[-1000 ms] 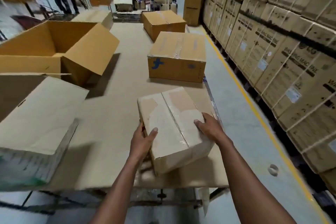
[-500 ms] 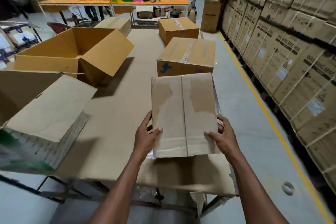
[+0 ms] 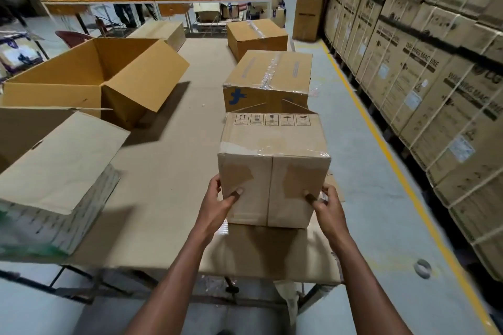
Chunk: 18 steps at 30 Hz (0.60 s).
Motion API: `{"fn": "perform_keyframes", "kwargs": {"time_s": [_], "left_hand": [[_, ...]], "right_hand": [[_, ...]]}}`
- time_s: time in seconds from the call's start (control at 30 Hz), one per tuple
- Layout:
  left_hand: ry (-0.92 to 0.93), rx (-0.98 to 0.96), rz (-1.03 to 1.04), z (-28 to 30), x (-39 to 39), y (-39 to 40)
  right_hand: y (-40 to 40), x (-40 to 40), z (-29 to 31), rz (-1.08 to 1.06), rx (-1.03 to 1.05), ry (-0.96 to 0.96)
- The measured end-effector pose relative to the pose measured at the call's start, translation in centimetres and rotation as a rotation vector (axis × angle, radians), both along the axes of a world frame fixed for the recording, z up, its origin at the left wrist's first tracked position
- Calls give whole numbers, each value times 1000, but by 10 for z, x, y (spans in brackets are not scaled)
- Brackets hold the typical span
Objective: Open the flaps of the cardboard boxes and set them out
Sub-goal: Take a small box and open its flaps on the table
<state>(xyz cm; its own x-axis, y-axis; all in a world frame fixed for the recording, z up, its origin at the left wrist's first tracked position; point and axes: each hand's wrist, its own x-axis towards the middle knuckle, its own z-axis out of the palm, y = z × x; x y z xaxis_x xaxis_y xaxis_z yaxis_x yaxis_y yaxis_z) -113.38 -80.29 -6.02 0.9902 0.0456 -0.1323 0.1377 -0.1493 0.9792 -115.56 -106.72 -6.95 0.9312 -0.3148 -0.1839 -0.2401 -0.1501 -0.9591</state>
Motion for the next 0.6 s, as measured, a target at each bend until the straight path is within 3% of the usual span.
{"fn": "perform_keyframes", "kwargs": {"time_s": [0.17, 0.37, 0.47, 0.6], "left_hand": [[-17, -57, 6, 44, 1, 2], [183, -78, 63, 79, 16, -1], [162, -76, 74, 80, 17, -2], [83, -104, 93, 73, 16, 5]], "right_hand": [[-2, 12, 51, -65, 128, -138], [3, 26, 84, -65, 109, -127], [5, 27, 86, -82, 49, -41], [6, 19, 90, -134, 72, -89]]}}
